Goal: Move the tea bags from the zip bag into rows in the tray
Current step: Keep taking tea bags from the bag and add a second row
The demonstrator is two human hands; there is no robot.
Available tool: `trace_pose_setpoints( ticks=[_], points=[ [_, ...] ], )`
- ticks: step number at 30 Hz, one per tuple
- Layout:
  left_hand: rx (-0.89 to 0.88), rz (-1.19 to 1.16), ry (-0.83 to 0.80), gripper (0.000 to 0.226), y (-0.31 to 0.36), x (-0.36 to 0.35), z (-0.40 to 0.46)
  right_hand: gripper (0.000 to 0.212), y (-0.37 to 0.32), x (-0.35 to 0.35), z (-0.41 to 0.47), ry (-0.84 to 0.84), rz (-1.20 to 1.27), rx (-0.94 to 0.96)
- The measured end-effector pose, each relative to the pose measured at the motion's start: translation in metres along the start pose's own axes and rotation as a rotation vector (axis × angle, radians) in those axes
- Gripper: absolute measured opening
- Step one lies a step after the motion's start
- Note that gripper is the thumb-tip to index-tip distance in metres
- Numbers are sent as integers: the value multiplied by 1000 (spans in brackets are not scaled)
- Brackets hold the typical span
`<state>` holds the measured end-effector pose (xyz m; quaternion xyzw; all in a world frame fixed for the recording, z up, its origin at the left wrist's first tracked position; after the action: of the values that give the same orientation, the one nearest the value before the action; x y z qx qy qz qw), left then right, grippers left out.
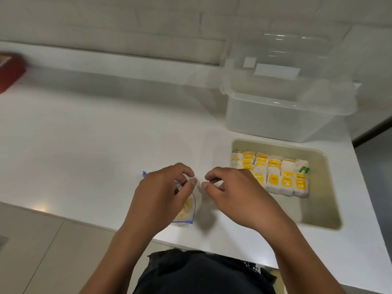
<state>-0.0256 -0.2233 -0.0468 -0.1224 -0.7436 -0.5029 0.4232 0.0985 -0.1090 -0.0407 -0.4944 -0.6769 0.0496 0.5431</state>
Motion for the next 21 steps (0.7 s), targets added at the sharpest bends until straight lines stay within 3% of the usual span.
trace_pose_setpoints(
  ticks=[11,21],
  points=[
    [199,7,-80,21,-88,9,-17,25,-38,-55,24,-72,77,5],
    [80,169,-323,35,-109,-16,-24,25,-7,-110,49,-83,-137,-259]
  ],
)
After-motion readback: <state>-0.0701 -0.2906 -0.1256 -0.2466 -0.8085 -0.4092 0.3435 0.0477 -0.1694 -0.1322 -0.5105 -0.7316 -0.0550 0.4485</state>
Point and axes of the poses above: each hand's wrist, its own z-axis towards the middle knuckle, its own x-axis out of the back of the hand, y = z × x, the point moved 6 cm from there along z, towards the middle knuckle, and after that the axes turned 9 degrees about -y, right-handed, at the moved point
